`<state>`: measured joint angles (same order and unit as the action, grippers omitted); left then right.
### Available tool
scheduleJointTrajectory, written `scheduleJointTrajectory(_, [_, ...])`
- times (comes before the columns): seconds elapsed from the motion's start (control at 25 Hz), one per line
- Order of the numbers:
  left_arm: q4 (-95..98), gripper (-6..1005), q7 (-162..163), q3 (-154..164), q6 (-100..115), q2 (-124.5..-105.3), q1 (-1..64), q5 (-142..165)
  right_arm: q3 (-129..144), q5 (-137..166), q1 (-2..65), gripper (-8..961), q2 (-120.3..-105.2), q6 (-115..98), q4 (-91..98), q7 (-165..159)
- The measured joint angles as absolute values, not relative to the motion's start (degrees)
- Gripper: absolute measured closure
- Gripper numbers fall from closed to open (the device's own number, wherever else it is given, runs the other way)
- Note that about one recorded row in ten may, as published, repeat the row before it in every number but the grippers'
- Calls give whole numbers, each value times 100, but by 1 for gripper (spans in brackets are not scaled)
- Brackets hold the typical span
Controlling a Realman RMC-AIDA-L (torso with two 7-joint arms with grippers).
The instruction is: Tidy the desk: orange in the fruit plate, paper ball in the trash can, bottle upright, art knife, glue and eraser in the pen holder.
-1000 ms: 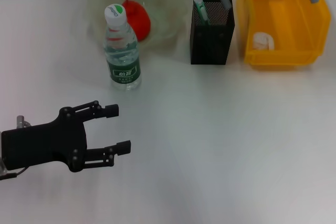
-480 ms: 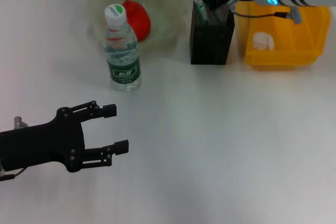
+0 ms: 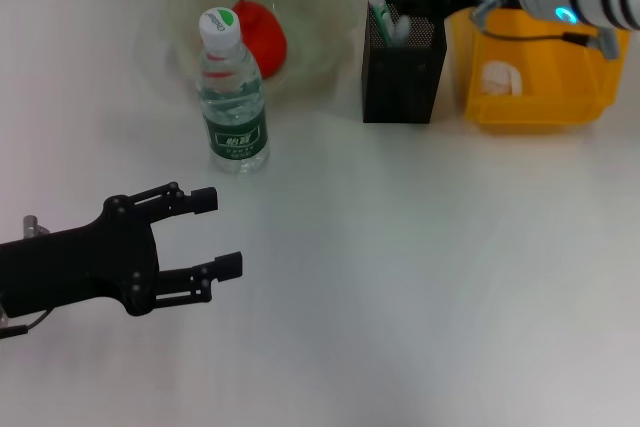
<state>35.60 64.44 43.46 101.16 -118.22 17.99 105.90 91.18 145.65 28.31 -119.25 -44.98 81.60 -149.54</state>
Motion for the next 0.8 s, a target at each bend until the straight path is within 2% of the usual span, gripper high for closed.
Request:
scheduleJointTrajectory(0.04, [3559, 160, 6491, 4342, 10115, -11818, 1815, 10589, 9006, 13947, 2603, 351, -11917, -4981, 8442, -14291])
scheduleJointTrajectory(0.16, [3559, 160, 6548, 4328, 10112, -11810, 1833, 10587, 8845, 13465, 2499, 342, -11912, -5337, 8518, -13818])
scheduleJointTrajectory(0.28, [3559, 160, 6767, 4319, 10149, -11793, 1889, 10587, 7661, 11533, 2351, 334, -11905, -7218, 8316, -11958])
scheduleJointTrajectory(0.48, [3563, 160, 7080, 4345, 10180, -11739, 1961, 10618, 6399, 11073, 2308, 328, -11907, -8947, 7661, -10639])
scheduleJointTrajectory(0.72, [3576, 160, 7347, 4403, 10297, -11671, 2040, 10700, 5744, 11088, 2097, 327, -11904, -9886, 6988, -9361])
scheduleJointTrajectory(0.8, [3620, 160, 7348, 4403, 10347, -11651, 2046, 10730, 5624, 11091, 1983, 327, -11852, -10134, 6642, -8961])
